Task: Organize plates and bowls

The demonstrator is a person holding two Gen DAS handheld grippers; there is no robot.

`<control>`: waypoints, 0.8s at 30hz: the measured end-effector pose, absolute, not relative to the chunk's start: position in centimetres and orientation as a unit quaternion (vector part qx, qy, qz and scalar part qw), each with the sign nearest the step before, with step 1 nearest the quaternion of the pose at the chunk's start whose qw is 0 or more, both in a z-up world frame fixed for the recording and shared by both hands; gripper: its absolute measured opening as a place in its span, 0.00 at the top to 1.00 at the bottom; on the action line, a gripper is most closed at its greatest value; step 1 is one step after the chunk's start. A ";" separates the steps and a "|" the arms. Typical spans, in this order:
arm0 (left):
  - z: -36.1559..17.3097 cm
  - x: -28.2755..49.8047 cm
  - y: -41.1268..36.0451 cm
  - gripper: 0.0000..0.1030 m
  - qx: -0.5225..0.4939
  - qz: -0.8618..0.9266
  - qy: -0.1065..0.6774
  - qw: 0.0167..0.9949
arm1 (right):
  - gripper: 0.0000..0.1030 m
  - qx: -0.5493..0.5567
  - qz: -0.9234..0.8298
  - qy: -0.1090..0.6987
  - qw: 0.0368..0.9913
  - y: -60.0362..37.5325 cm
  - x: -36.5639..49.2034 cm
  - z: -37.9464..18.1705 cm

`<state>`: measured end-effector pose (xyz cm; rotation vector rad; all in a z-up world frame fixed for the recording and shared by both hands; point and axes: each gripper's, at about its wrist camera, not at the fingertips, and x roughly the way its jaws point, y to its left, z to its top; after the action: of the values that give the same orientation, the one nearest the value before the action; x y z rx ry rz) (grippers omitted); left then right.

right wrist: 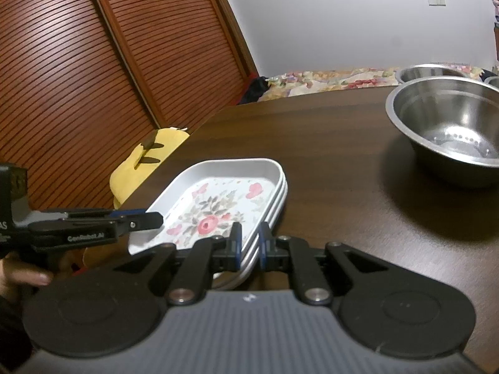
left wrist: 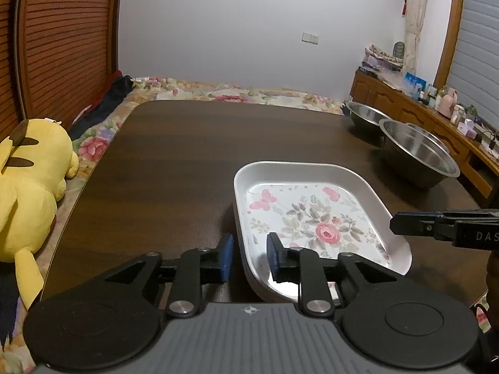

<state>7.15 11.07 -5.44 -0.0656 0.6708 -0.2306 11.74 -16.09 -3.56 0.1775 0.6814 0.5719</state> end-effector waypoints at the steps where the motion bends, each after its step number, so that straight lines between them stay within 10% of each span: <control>1: -5.4 7.1 11.1 0.74 -0.033 -0.112 0.328 0.938 | 0.88 0.085 0.275 0.326 0.900 -16.2 11.7 -3.4; 14: -3.2 8.1 9.1 0.63 -0.013 -0.131 0.301 0.945 | 0.88 0.079 0.250 0.283 0.922 -19.1 11.3 -1.2; 24: -1.8 9.7 4.5 0.32 0.009 -0.160 0.273 0.949 | 0.88 0.085 0.215 0.254 0.939 -23.2 11.6 -0.2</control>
<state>9.69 4.47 -1.82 0.0191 0.5547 -0.3261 11.57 -23.20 -0.22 0.1727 0.5182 0.4383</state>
